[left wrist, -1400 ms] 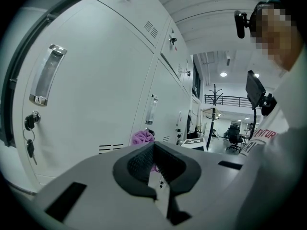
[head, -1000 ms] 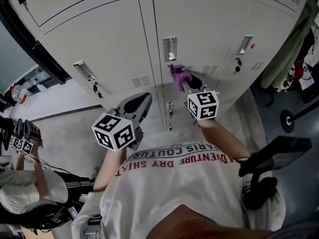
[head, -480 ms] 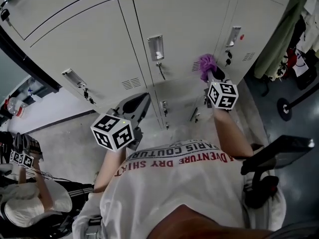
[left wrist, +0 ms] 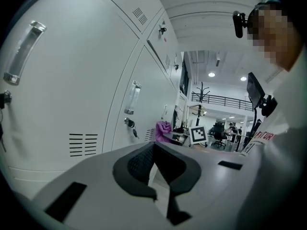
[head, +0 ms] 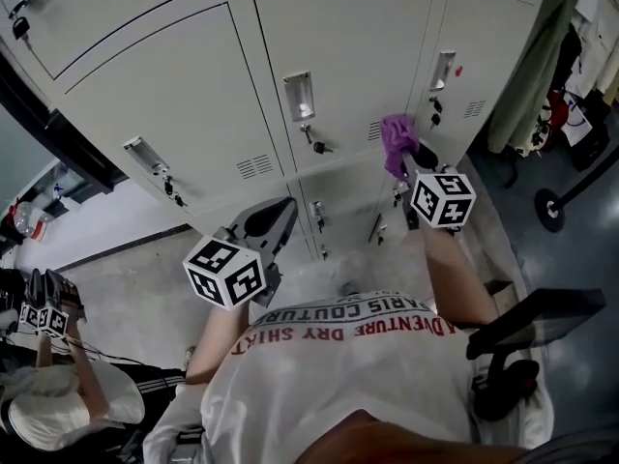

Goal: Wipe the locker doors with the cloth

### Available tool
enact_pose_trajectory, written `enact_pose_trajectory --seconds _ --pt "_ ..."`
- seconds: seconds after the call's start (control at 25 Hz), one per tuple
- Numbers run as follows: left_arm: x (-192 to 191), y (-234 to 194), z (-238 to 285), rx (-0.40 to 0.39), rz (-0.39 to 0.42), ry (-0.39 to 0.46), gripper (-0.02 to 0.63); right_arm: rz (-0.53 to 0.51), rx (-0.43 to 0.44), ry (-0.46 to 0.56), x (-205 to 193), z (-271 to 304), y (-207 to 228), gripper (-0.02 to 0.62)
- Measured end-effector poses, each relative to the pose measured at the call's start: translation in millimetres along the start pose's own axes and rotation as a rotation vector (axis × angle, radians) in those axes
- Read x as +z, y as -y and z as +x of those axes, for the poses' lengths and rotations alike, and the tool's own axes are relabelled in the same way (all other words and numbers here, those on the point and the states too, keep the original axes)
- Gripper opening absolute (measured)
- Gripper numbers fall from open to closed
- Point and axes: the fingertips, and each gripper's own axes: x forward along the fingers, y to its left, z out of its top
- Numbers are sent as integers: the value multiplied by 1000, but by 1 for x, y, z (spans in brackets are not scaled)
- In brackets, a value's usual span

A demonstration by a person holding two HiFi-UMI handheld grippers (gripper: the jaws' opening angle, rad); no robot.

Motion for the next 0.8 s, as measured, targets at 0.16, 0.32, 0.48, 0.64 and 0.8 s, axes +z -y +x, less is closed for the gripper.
enact_pose_trajectory --seconds 0.16,0.32,0.48,0.64,0.8 --pt "-7 22 -2 -49 -1 13 0 -25 163 -40 12 -50 -62 57" --pt "-15 54 -21 -60 19 22 -2 4 277 -84 12 -96 -115 57" --pt "-29 86 -41 -48 33 14 0 39 333 -79 17 -141 -137 57" --pt "-61 154 -65 -74 26 1 0 56 344 -78 5 -232 -149 56" --pt "-117 259 -92 -143 9 -23 -2 89 321 -72 -24 -365 -161 57"
